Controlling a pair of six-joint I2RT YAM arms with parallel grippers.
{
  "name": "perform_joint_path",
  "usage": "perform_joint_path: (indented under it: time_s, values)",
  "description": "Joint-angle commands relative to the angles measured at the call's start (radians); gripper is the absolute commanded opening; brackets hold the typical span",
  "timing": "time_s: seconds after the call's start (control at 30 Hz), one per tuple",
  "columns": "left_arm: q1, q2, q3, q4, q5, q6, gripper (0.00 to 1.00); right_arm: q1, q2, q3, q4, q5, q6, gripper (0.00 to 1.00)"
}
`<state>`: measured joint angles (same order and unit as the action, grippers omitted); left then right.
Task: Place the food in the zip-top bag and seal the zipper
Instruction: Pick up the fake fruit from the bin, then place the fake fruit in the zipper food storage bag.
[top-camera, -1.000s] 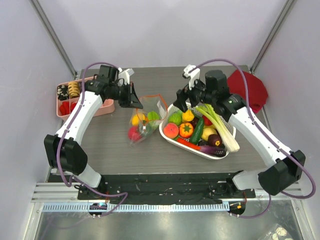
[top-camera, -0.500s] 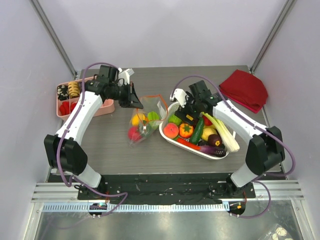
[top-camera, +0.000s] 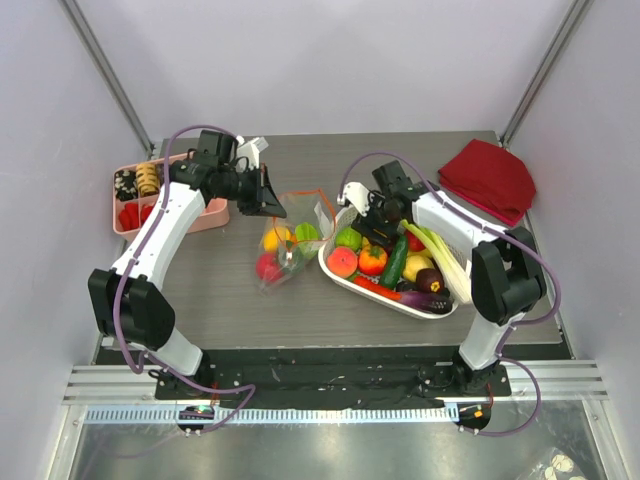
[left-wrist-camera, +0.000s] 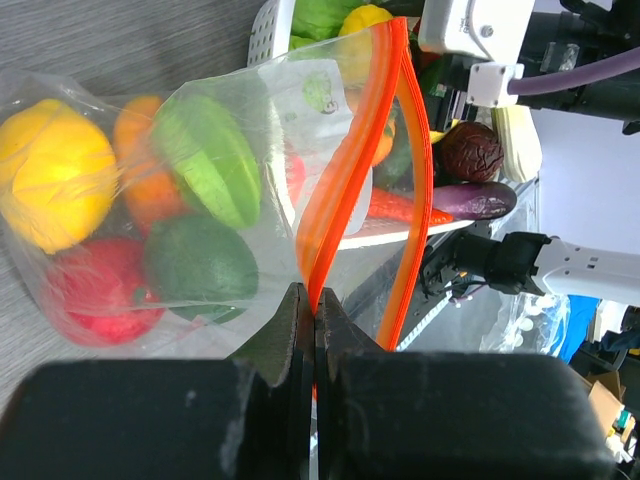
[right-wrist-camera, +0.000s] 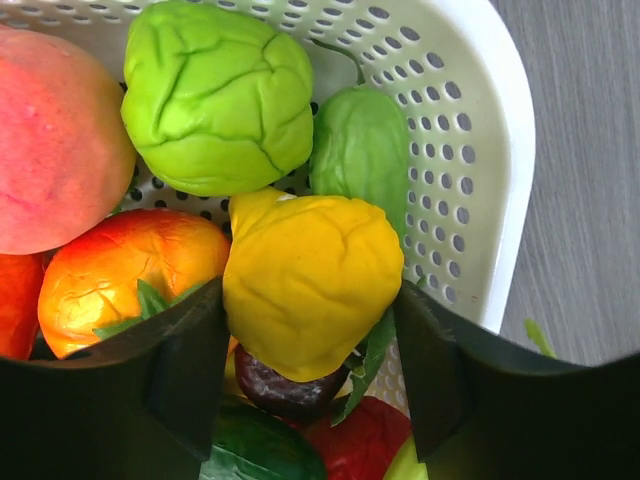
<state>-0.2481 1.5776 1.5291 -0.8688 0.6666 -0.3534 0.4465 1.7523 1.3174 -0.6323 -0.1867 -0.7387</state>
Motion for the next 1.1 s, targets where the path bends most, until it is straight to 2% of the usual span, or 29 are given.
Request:
perform_joint_path:
  time_s: [0.0, 0.07, 0.23, 0.53, 0.8, 1.07]
  values:
    - [0.006, -0.018, 0.003, 0.01, 0.013, 0.022, 0.0, 0.003, -0.043, 0.06, 0.006, -0.034, 0.021, 0.54]
    - [0.004, -0.014, 0.003, 0.013, 0.017, 0.021, 0.0, 0.003, -0.079, 0.072, 0.008, -0.039, 0.039, 0.45]
    - [0.004, -0.011, 0.006, 0.016, 0.022, 0.016, 0.0, 0.003, -0.19, 0.137, -0.01, -0.054, 0.123, 0.38]
    - [0.004, -0.008, 0.011, 0.011, 0.025, 0.017, 0.0, 0.003, -0.355, 0.247, -0.041, -0.118, 0.211, 0.36]
    - [0.004, 0.001, 0.023, 0.011, 0.024, 0.014, 0.0, 0.032, -0.335, 0.39, -0.012, -0.324, 0.323, 0.36]
    - [0.004, -0.001, 0.026, 0.014, 0.022, 0.007, 0.0, 0.254, -0.208, 0.388, 0.008, -0.241, 0.214, 0.36]
